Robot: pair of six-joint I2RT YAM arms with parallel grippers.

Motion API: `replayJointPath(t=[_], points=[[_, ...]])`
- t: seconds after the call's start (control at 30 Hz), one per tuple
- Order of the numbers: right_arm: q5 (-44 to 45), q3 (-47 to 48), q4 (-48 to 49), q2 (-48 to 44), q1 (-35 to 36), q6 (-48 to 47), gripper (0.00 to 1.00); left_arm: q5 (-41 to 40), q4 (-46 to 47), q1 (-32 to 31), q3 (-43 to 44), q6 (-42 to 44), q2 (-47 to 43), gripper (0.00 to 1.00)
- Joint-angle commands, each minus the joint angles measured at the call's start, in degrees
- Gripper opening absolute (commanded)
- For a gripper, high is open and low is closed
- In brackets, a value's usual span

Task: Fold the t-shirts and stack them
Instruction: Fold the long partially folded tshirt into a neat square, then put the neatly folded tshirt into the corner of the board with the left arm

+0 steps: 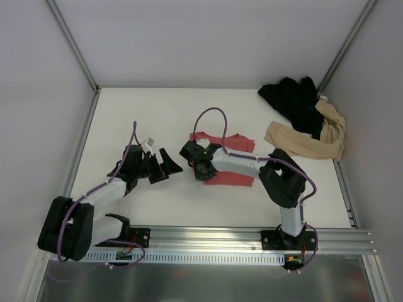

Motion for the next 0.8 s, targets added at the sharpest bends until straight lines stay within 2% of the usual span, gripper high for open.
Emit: replayJointPath(t=[0.0,0.07,0.23,0.33,0.77], points=[[0.45,-0.14,0.24,-3.61,0.67,1.52,0.01,3.83,22.81,-0.35,-3.2,-7.74,4.65,0.99],[0.27,0.12,0.24,-3.79,0.67,1.6,0.0,4.27,30.55,-0.35,-4.61,-10.1,10.44,0.99],[0.27,1.17,-0.37,-4.14,0.93,1.43,0.0,4.53,43.22,-0.35,-4.79,-13.45,18.98,0.99],[0.27,1.44,-0.81,-4.41,1.1,1.43,0.0,4.36,47.56,-0.62,-3.39,-14.68,23.55,0.99],[0.97,1.79,-1.69,-7.75,1.9,1.6,0.01,3.04,45.98,-5.27,7.77,-14.07,35.51,0.99]])
